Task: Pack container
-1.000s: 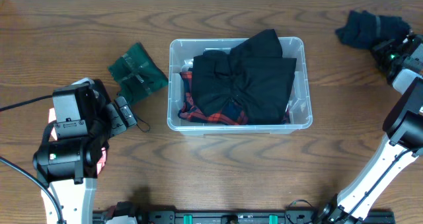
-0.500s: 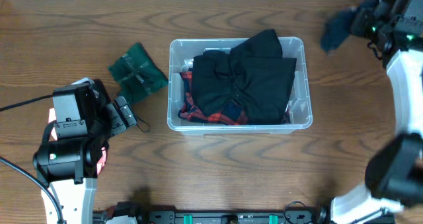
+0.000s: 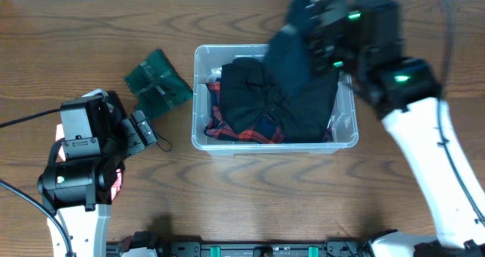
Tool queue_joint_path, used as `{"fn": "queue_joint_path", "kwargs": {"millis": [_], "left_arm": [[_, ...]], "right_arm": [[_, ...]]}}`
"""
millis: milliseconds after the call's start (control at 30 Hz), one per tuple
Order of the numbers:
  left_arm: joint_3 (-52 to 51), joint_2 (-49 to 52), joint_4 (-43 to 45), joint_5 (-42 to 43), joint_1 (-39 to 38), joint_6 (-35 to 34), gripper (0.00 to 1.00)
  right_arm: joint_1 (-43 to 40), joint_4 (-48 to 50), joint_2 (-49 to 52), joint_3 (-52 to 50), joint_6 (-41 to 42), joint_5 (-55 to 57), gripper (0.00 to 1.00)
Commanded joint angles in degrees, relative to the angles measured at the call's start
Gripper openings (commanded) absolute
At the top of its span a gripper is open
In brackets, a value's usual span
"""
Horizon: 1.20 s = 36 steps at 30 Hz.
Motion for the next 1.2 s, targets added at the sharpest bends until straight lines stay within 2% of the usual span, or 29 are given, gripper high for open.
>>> {"fn": "queue_joint_path", "kwargs": {"millis": [0,167,233,467,500,533,567,600,767,933,967,1000,1100,1167], "left_arm": [[1.16,0.11,0.09,-0.28,0.24,-0.50,0.98],[1.16,0.11,0.07,-0.26,0.24,-0.50,0.98],[1.16,0.11,0.09,-0.28,0.24,-0.50,0.98],[1.14,0.11,0.11,-0.31,0.24,-0.50,0.98],[1.14,0.11,0.09,-0.31,0.24,-0.50,0.98],[1.14,0.11,0.09,-0.31,0.24,-0.50,0.98],[1.14,0.11,0.09,-0.31,0.24,-0.50,0.98],[1.14,0.11,0.09,-0.31,0.24,-0.48,0.98],[1.14,0.11,0.11,-0.31,0.24,-0.48,0.98],[1.14,0.11,0.11,-0.31,0.24,-0.50,0.98],[1.14,0.11,0.11,-0.28,0.24,-0.50,0.98],[1.14,0.11,0.09,-0.31,0.24,-0.50,0.98],[1.14,0.11,0.09,-0.28,0.24,-0.50,0.98],[1.14,0.11,0.09,-0.28,0.24,-0.50,0.98]], "right_arm": [[5.90,0.66,2.99,-0.44,5.05,0.35,0.01],[12.39,1.16,8.37,-0.44,9.40,-0.35,0.01],[14.29,1.18,10.73,-0.44,9.66,-3.87,0.01],[17.29,-0.59,18.16,-0.44,11.21,-3.96,0.02],[16.92,-1.25,18.53,-0.44,11.47,-1.44,0.17],[16.33,-2.19,18.60,-0.44,12.00,3.17,0.38],[15.91,-2.84,18.38,-0.33,12.22,6.67,0.64],[15.56,-3.69,17.64,-0.04,12.17,9.64,0.99],[14.80,-5.07,11.02,2.95,9.01,19.91,0.99],[15.96,-0.35,5.66,3.80,4.00,19.10,0.99],[16.15,-0.22,5.73,3.78,3.43,18.38,0.92],[16.20,-0.35,6.23,3.63,3.41,18.16,0.80],[16.20,-1.92,9.46,2.80,3.52,16.74,0.39],[16.20,-2.99,12.61,2.21,3.56,14.86,0.30]]}}
